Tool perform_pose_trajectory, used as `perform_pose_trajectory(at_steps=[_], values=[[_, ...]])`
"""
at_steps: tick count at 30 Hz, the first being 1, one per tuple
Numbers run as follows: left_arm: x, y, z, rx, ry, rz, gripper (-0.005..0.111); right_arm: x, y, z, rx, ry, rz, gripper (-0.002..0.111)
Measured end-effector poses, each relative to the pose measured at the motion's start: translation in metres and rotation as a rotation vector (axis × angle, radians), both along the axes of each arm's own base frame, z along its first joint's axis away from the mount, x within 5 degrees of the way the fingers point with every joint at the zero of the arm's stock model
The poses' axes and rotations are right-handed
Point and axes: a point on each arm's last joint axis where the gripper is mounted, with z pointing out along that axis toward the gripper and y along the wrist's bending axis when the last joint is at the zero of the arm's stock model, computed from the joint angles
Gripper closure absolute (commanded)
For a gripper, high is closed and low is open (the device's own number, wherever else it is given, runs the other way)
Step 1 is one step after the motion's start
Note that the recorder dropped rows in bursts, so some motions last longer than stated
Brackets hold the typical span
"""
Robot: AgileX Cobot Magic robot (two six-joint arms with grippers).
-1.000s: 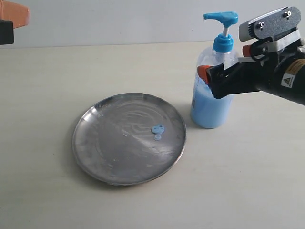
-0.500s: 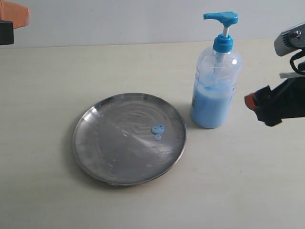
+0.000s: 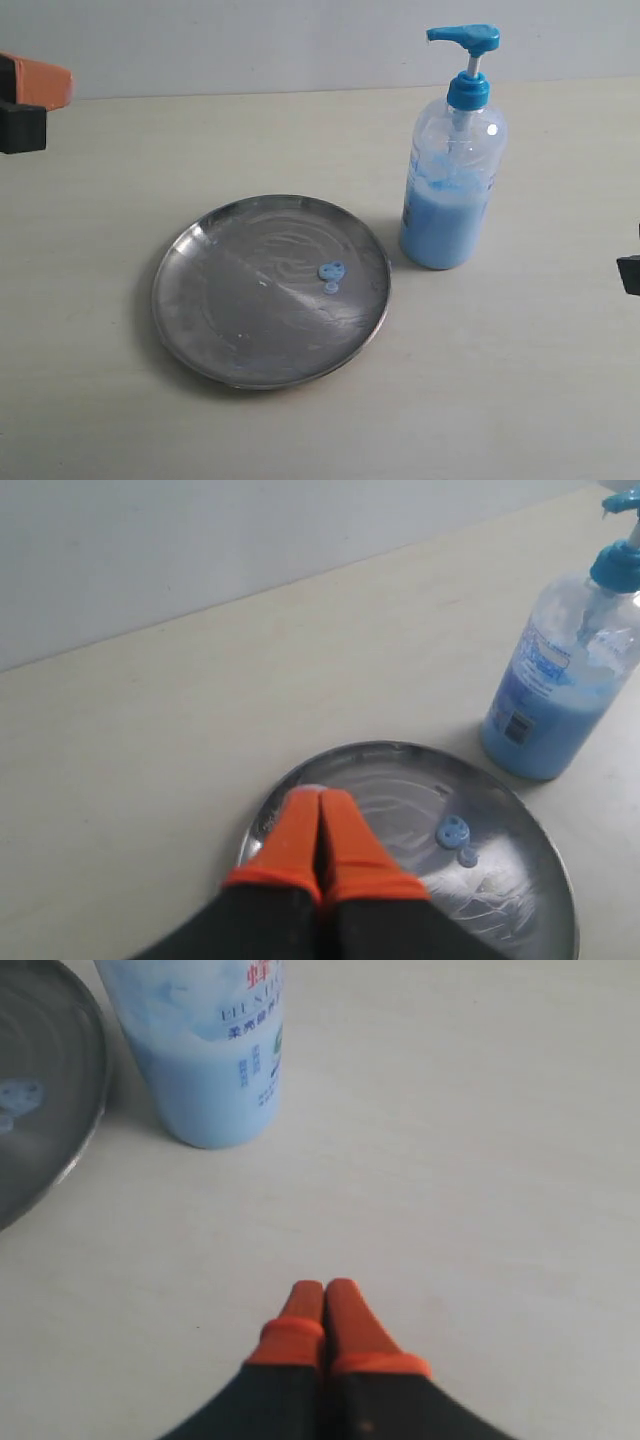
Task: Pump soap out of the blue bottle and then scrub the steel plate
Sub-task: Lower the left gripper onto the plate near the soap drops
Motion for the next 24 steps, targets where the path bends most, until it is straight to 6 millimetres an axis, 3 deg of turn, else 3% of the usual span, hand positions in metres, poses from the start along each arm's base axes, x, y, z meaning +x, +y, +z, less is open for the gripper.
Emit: perform_pose_trajectory(at_steps=[11,16,24], values=[[-0.001,-0.004,-0.017,-0.030,0.066,0.006,0.107,-0.038,-0.010,0.026,0.122,-0.144,-0.015,0.108],[-0.001,-0.022,-0.033,0.059,0.129,-0.117,0.107,-0.055,-0.015,0.036,0.160,-0.240,-0.011,0.108],[0.005,-0.052,-0.071,0.166,0.261,-0.233,0.107,-0.076,-0.021,0.034,0.215,-0.355,-0.002,0.108]])
